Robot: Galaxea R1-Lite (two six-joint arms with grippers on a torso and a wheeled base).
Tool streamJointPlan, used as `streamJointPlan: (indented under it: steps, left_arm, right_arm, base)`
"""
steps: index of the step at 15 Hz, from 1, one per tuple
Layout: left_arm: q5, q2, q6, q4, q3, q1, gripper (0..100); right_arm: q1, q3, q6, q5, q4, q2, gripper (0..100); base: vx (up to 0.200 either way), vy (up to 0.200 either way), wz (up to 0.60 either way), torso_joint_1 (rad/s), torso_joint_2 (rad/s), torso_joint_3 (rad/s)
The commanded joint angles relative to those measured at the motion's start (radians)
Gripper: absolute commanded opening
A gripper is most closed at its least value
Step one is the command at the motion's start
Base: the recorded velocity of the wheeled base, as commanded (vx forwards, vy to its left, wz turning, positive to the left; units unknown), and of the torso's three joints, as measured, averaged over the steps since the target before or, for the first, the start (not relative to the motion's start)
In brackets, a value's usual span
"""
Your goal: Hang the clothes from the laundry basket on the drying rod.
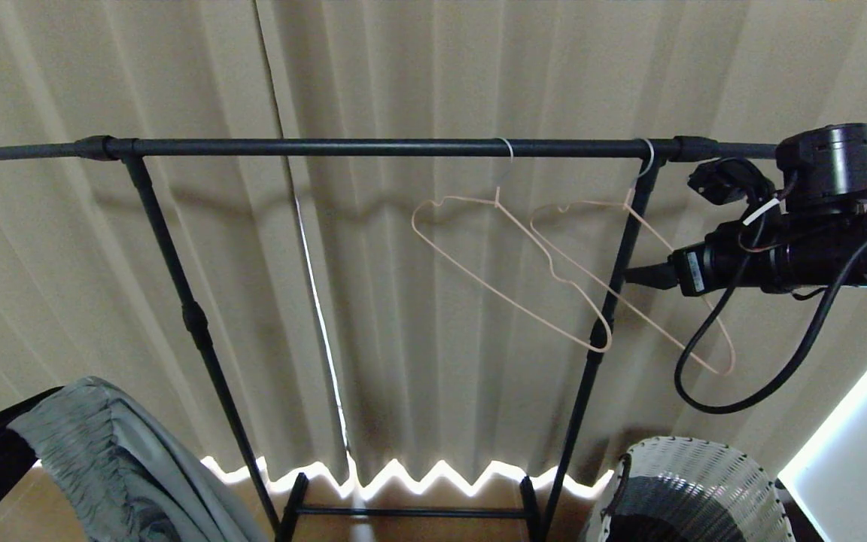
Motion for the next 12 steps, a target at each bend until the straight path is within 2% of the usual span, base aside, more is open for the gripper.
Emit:
streamJointPlan:
  steps: [1, 5, 10, 11, 12]
  left_arm:
    - [0.0, 0.0, 0.0, 0.0, 0.001, -0.001, 0]
    - [0.0, 0.001, 0.0, 0.0, 0.005, -0.001, 0]
    - [-0.001, 0.001, 0.0, 0.0, 0.005, -0.001, 0]
    - [-0.001, 0.001, 0.0, 0.0, 0.005, -0.001, 0]
    - [-0.001, 0.001, 0.0, 0.0, 0.007, -0.001, 0]
  right_arm:
    - [0.001, 0.007, 0.002, -0.001, -0.001, 0.02, 100]
    - [0.015, 0.029, 0.002, -0.055, -0.011, 0.013, 100]
    - [0.018, 0.029, 0.002, -0.055, -0.014, 0.011, 100]
    - [0.025, 0.029, 0.002, -0.055, -0.014, 0.011, 0]
    - [0.029, 0.03, 0.002, -0.057, -0.014, 0.01, 0]
  base:
    - [0.0, 0.0, 0.0, 0.0, 0.0, 0.0]
    - [0.0, 0.0, 0.0, 0.0, 0.0, 0.0]
    - [0.0, 0.0, 0.0, 0.0, 0.0, 0.0]
    - [0.0, 0.0, 0.0, 0.0, 0.0, 0.0]
    - [0.0, 0.0, 0.0, 0.0, 0.0, 0.0]
